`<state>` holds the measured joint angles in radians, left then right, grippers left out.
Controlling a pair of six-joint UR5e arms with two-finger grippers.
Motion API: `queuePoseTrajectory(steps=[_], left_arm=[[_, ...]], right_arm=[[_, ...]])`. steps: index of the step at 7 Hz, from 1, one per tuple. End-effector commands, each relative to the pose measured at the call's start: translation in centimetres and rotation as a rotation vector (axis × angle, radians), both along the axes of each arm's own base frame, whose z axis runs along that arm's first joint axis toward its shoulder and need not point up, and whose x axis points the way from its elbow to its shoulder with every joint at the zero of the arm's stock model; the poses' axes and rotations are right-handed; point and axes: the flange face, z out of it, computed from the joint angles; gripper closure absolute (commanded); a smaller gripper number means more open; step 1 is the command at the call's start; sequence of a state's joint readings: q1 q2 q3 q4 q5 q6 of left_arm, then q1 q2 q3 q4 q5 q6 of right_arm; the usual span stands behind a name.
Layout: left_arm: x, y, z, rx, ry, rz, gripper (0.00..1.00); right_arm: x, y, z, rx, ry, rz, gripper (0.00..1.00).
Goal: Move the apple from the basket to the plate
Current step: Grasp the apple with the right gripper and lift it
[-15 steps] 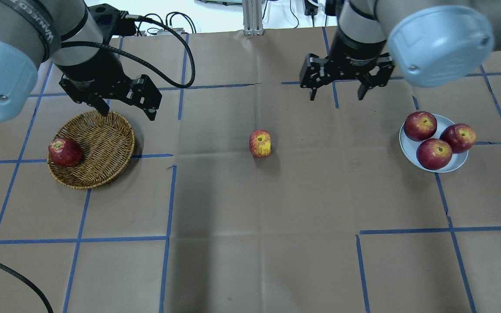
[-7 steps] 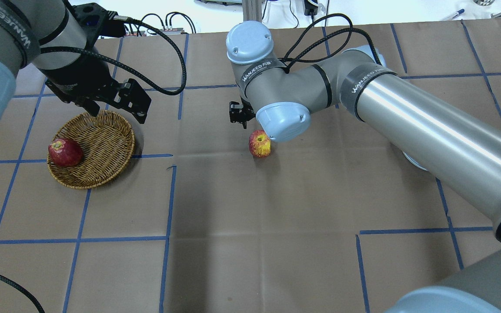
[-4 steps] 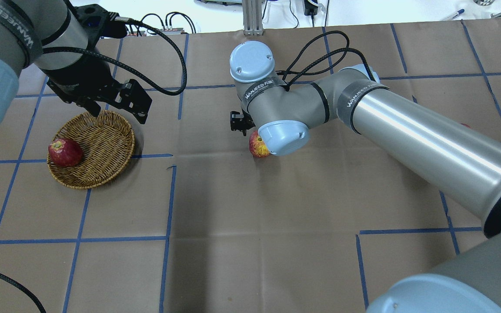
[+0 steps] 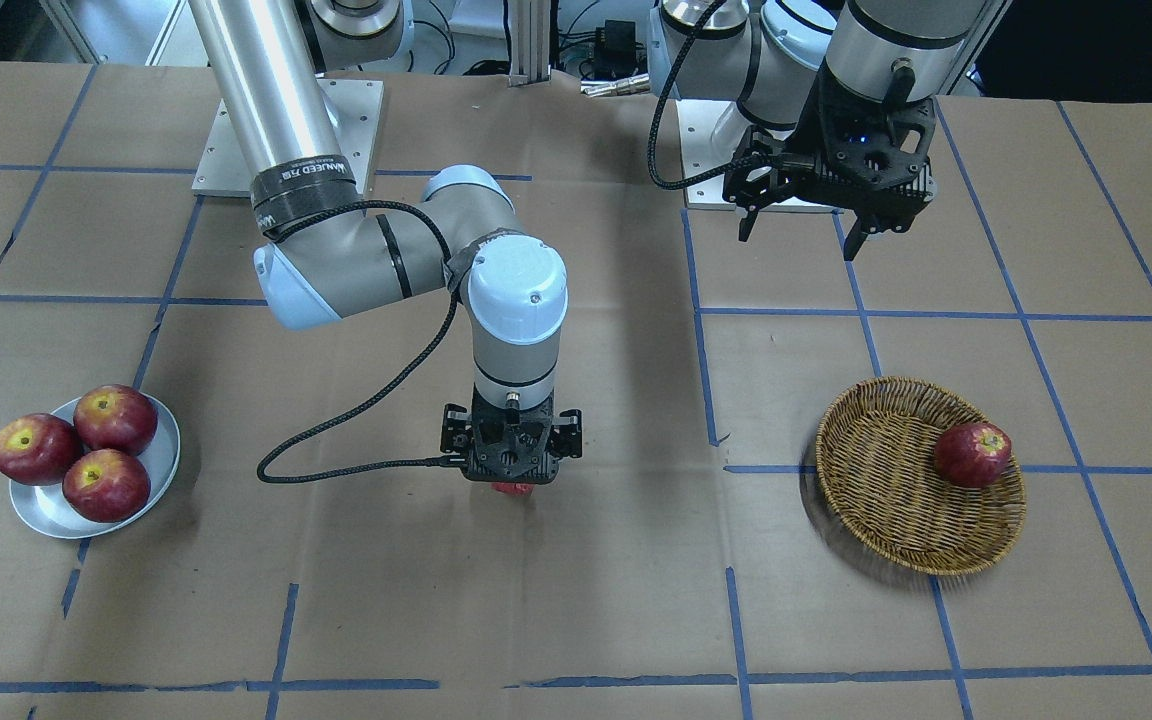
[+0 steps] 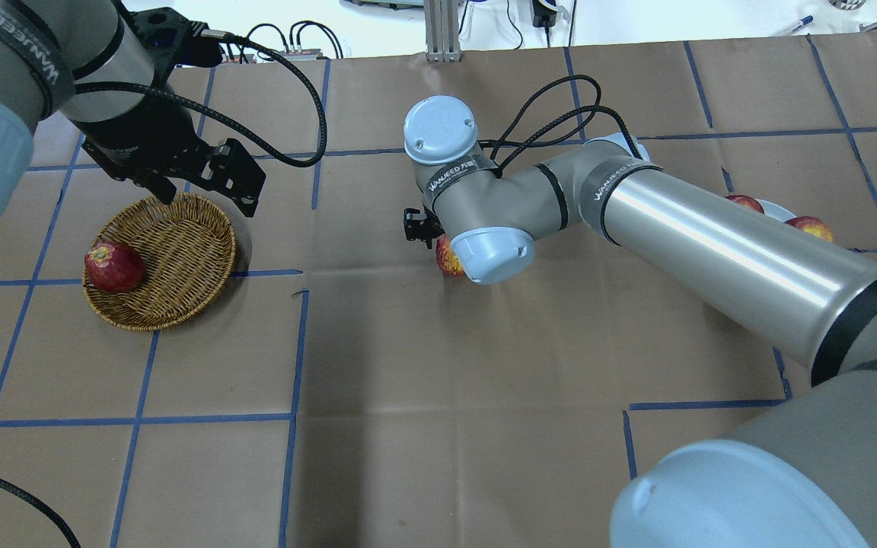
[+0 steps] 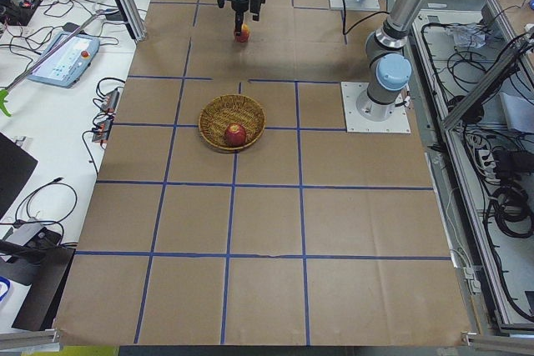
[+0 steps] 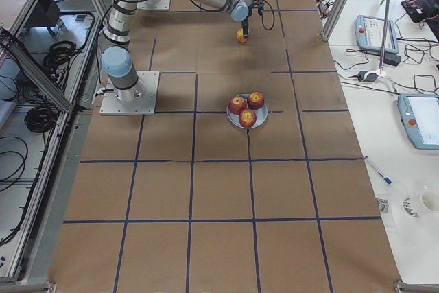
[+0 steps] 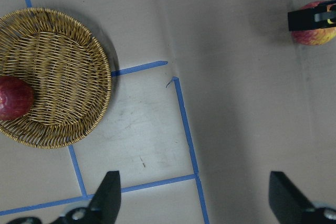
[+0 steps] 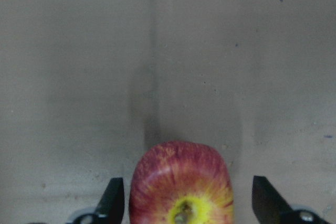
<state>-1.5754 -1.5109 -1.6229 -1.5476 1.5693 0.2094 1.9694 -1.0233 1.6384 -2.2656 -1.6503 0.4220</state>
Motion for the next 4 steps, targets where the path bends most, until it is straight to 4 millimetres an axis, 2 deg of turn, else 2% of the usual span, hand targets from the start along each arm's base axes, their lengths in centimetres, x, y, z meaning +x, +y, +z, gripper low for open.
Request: queuePoseTrajectory(steps=[1,3,4], left_arm=[[0.0,0.0,0.0,0.0,0.0,-0.001,0.01],[0.0,0.0,-0.1,0.003,0.0,-0.001,0.01],[0.0,0.0,-0.1,0.003,-0.002,-0.001,0.01]], right_arm=[[0.0,0.0,-0.6,-0.001,0.003,0.002,0.62],[-0.5,-1.1,2.0,-0.048,-0.008,-0.01,0.67],[-0.5,-1.4,6.1,-0.076,-0.019,-0.013,0.67]])
